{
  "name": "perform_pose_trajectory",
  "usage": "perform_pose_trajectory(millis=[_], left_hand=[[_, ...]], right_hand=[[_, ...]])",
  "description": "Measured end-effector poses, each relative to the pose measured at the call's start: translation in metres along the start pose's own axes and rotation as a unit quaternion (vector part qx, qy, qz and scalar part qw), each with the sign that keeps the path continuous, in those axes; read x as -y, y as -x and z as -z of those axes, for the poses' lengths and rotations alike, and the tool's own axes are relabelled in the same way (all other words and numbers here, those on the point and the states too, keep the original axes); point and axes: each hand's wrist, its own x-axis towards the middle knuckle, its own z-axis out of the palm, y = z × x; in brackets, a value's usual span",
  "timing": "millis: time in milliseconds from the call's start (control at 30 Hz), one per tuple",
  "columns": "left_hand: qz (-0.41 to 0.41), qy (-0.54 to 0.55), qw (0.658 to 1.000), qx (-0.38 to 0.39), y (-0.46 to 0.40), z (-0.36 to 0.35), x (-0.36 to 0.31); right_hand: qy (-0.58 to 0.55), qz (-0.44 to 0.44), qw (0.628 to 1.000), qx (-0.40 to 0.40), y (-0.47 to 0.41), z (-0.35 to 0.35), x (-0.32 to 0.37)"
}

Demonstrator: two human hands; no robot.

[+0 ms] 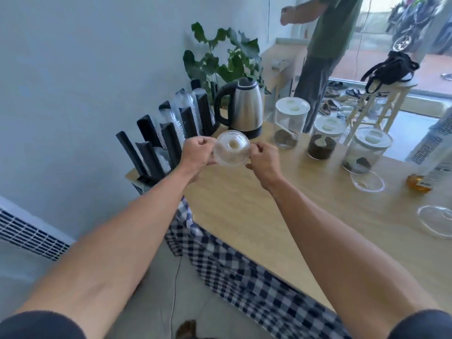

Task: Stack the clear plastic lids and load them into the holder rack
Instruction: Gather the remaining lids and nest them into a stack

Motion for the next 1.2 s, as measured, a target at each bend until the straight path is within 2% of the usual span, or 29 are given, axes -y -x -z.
perform_pose_trajectory(millis=[167,267,467,733,1033,1200], left_hand=[[-0.023,-0.034,0.997,0.058,-0.076,0.099,-0.047],[-0.032,-0.06,0.994,0.082,-0.115,0.155,-0.066],[0.007,-0.096,0.982,0.162,-0.17,0.242,-0.064],[0.038,-0.196,0.953,0.227,-0.2,0.271,-0.032],[0.115,-0.118,0.957,0.239,-0.226,0.278,-0.002],[0.17,-0.102,0.954,0.224,-0.235,0.28,0.024]], right_hand=[[-0.072,0.011,0.997,0.01,-0.014,-0.091,0.053],[-0.064,0.015,0.998,0.002,-0.022,-0.151,0.077],[-0.002,-0.02,1.0,0.016,-0.02,-0.238,0.099],[-0.003,-0.121,0.992,-0.035,-0.021,-0.282,0.088],[0.003,-0.183,0.982,-0.042,-0.023,-0.307,0.076],[-0.029,-0.223,0.974,-0.036,-0.023,-0.311,0.059]])
